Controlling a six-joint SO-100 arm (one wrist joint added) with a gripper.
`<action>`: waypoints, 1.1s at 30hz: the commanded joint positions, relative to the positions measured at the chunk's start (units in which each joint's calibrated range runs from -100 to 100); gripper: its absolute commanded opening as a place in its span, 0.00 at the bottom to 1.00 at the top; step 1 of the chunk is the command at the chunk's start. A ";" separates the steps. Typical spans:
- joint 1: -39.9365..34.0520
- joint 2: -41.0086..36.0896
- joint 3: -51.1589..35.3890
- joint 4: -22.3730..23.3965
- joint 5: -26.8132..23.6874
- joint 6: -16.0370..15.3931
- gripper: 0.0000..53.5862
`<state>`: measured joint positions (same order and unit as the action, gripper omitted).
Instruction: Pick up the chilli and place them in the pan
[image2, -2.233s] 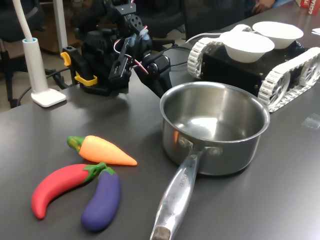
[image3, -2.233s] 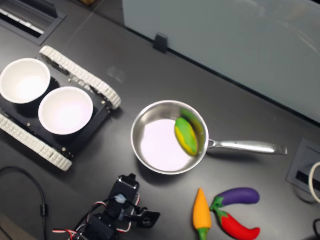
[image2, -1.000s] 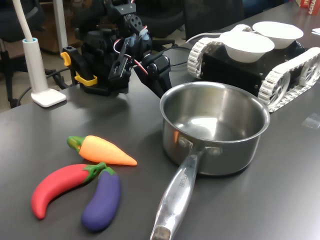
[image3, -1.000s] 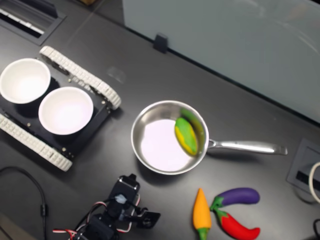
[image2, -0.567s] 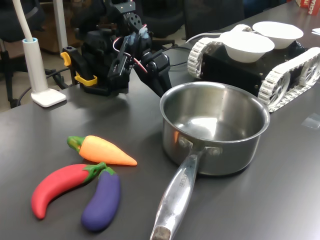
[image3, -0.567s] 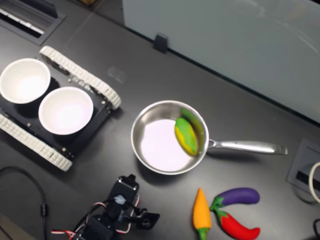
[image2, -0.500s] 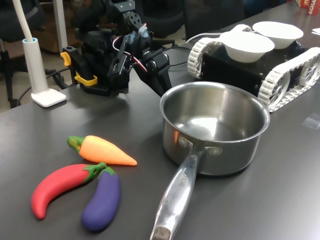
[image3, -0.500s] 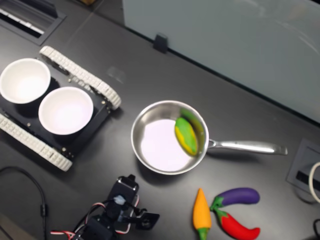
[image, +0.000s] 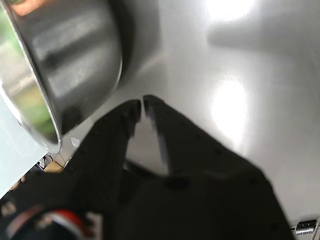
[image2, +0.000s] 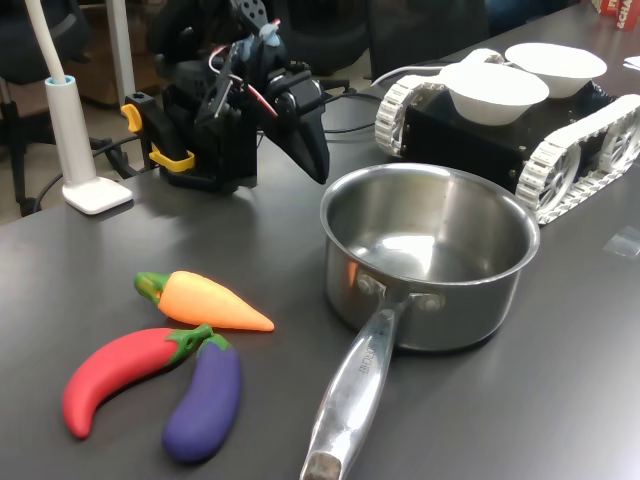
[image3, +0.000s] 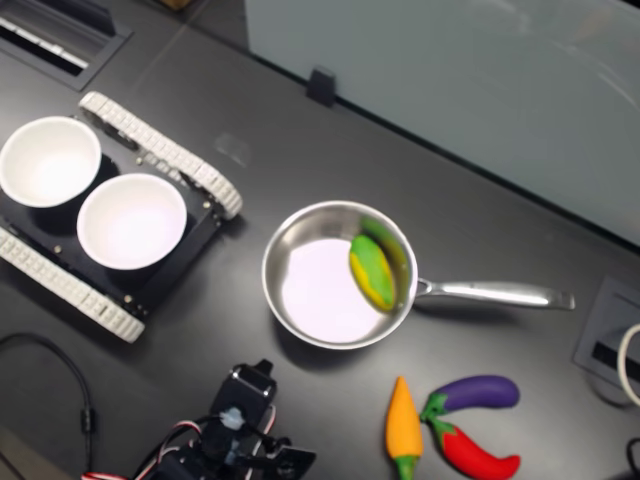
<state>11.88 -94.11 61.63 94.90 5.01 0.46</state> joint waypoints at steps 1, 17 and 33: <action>1.99 2.21 -6.25 0.84 0.34 -0.29 0.00; 9.79 10.39 -17.97 1.26 -0.24 -0.21 0.00; 20.69 19.67 -37.05 4.76 -0.59 -0.12 0.00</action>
<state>30.25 -77.19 31.67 99.15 5.01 0.46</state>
